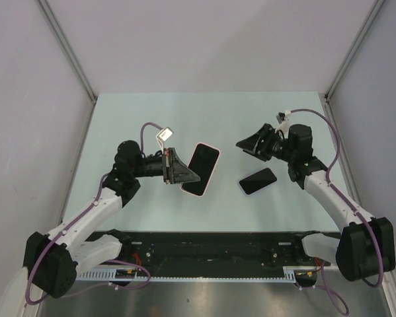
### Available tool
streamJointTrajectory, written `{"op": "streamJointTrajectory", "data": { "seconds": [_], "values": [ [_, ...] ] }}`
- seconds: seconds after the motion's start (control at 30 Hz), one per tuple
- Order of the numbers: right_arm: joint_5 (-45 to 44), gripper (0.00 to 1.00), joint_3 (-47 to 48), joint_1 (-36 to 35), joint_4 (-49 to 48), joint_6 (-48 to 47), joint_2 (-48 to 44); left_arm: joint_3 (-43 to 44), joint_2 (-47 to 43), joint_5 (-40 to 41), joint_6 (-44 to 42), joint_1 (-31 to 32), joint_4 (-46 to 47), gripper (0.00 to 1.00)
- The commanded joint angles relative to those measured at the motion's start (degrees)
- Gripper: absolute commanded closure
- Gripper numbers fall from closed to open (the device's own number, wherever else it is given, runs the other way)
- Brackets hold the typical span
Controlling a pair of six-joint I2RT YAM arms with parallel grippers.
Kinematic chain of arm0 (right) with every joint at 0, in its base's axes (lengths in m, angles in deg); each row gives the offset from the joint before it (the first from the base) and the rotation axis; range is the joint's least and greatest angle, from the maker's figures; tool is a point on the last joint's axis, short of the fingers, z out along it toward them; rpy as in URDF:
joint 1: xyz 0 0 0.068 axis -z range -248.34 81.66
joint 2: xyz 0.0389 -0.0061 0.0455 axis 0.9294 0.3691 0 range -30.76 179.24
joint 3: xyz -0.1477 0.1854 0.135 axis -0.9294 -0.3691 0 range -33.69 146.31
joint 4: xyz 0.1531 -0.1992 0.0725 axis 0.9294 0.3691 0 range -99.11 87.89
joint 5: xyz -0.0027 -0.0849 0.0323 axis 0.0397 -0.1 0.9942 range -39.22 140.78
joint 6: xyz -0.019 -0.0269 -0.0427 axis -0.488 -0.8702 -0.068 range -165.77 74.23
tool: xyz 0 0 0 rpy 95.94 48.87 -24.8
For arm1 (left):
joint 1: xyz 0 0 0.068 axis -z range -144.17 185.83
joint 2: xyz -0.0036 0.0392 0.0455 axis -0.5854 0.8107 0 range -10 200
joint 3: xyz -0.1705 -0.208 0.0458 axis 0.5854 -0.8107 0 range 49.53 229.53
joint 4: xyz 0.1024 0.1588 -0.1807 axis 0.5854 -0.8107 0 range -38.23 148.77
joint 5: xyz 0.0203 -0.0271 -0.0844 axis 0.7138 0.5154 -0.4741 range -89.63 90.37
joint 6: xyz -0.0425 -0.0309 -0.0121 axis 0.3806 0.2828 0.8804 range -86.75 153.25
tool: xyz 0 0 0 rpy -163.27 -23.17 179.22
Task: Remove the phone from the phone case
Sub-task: Remove the phone case from the phone.
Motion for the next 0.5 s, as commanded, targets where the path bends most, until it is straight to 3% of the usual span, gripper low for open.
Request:
{"op": "streamJointTrajectory", "data": {
  "seconds": [0.0,0.07,0.17,0.47],
  "values": [
    [15.1,0.33,-3.5,0.9,-23.0,12.8,-4.1,1.6,1.8,-5.2,-1.6,0.1,8.0,1.00],
    [16.6,0.26,-3.7,-0.3,-27.5,16.3,-4.6,1.8,2.7,-5.6,-1.2,0.1,9.1,1.00],
    [18.7,0.24,-3.7,-2.0,-32.8,18.0,-3.9,2.3,3.5,-6.0,-0.8,0.2,10.2,1.00],
    [22.7,0.31,-5.1,-6.3,-51.8,26.2,-0.2,2.4,3.3,-5.4,-1.9,0.1,7.5,1.00]
  ]
}}
